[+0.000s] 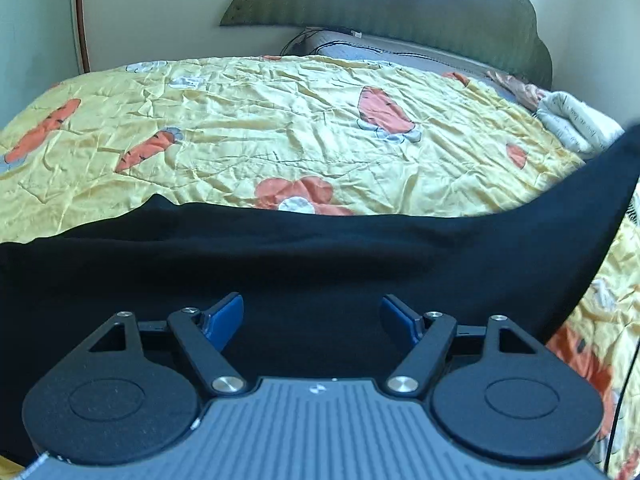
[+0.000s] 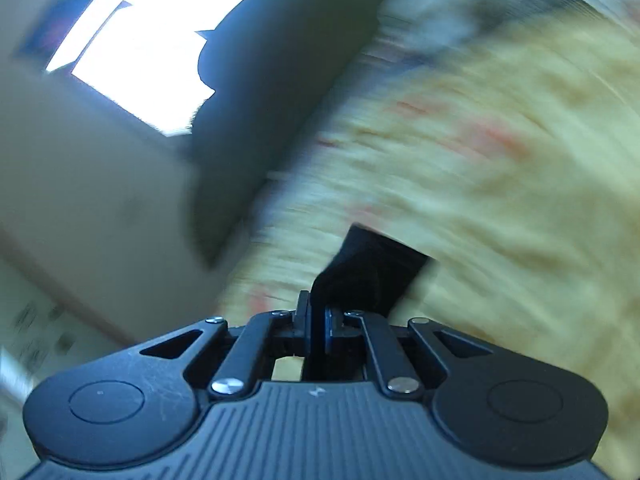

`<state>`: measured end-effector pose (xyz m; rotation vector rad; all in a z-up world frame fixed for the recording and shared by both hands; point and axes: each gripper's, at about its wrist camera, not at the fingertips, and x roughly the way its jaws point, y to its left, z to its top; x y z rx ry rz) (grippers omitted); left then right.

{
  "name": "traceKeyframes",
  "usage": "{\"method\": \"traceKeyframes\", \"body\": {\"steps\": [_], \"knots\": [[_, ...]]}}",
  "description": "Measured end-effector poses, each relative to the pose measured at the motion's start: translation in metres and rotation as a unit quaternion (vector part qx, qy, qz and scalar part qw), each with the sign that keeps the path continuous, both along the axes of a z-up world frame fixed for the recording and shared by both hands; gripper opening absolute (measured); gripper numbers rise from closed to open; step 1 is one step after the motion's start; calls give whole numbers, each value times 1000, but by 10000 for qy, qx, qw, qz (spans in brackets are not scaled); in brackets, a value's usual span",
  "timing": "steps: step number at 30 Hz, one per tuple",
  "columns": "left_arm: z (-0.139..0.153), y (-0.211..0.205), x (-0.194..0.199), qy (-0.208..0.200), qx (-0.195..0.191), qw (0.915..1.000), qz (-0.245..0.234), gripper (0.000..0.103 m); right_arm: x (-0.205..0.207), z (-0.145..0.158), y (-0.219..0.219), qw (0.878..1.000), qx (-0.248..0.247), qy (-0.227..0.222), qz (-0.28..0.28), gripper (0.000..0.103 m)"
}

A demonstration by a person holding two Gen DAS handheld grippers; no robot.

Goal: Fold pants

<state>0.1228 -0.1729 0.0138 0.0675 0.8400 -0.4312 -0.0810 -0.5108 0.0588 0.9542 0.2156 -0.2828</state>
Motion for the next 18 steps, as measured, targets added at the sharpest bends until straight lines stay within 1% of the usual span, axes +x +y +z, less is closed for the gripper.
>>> {"method": "traceKeyframes", "body": {"steps": [1,2,3,4,5,6,8,10,11,12,13,14,15,16,17,18], "knots": [[1,0,0,-8,8,10000,-4,79,5,23,6,9993,-320,-165,125,6],[3,0,-1,-36,24,10000,-13,79,8,40,9,9979,-528,-296,215,6],[3,0,-2,-60,34,10000,-35,80,8,50,11,9968,-674,-365,245,6],[2,0,-3,-79,51,9999,-68,81,6,52,9,9964,-769,-325,173,6],[1,-1,-3,-80,78,9999,-97,81,3,46,5,9966,-809,-163,60,6],[-1,-2,-4,-65,121,9998,-123,81,1,34,0,9970,-768,86,-49,6],[-6,-3,-4,-8,200,9997,-158,81,-6,-9,-18,9963,-358,745,-256,6],[-10,-4,-2,89,268,9994,-189,81,-12,-54,-31,9875,-163,1503,-436,7],[-11,-4,-1,118,266,9994,-195,81,-15,-74,-37,9825,41,1795,-500,7],[-11,-3,0,138,262,9994,-195,81,-21,-93,-40,9798,333,1909,-496,6],[-11,-2,1,139,256,9994,-180,81,-31,-101,-42,9837,514,1645,-507,8],[-10,-1,1,117,243,9995,-165,81,-37,-101,-43,9836,579,1623,-533,12],[-9,-1,2,88,230,9996,-142,81,-41,-96,-42,9825,534,1665,-636,16],[-9,-2,3,70,227,9997,-100,82,-46,-87,-39,9795,354,1771,-893,24],[-9,-4,4,69,237,9997,-68,82,-50,-74,-34,9739,4,1894,-1252,25],[-9,-7,5,76,267,9996,-69,82,-51,-61,-25,9674,-502,1984,-1489,25]]}}
